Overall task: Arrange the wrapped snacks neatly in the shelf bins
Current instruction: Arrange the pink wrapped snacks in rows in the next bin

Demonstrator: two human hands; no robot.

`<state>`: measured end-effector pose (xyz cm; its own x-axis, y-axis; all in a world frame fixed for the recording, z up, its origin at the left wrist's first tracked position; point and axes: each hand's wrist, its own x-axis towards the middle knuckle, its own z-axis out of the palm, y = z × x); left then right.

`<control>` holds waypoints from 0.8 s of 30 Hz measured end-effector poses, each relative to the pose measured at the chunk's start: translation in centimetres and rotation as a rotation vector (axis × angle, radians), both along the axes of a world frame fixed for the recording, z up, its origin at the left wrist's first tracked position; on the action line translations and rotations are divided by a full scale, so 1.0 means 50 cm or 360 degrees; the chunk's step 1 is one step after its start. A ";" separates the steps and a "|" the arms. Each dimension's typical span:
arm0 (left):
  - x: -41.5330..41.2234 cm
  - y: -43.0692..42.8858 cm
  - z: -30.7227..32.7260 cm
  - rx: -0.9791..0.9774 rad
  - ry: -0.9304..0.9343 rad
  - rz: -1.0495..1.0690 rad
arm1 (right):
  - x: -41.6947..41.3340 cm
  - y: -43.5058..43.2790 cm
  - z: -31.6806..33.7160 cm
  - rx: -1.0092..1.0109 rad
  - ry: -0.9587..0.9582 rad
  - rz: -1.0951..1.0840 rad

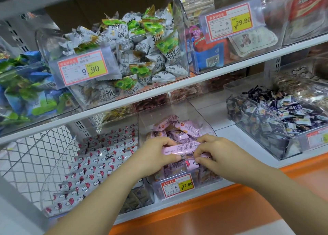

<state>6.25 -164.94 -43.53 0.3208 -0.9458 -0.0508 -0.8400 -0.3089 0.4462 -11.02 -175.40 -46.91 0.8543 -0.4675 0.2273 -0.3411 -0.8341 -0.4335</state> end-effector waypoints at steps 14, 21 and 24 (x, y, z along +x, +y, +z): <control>-0.014 -0.006 -0.016 0.0040 0.0021 0.0007 | 0.007 0.006 -0.007 -0.0161 -0.0155 -0.0040; -0.012 0.002 -0.032 0.0317 0.0453 -0.0020 | 0.018 0.013 -0.006 -0.0231 -0.0205 -0.0120; 0.006 0.007 -0.029 0.0407 0.0528 0.0020 | 0.021 0.013 -0.003 -0.0292 -0.0168 -0.0096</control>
<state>6.53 -164.60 -44.96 0.2587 -0.8855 -0.3861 -0.6592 -0.4540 0.5994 -9.95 -174.77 -47.05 0.7928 -0.4599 0.3999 -0.3538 -0.8816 -0.3125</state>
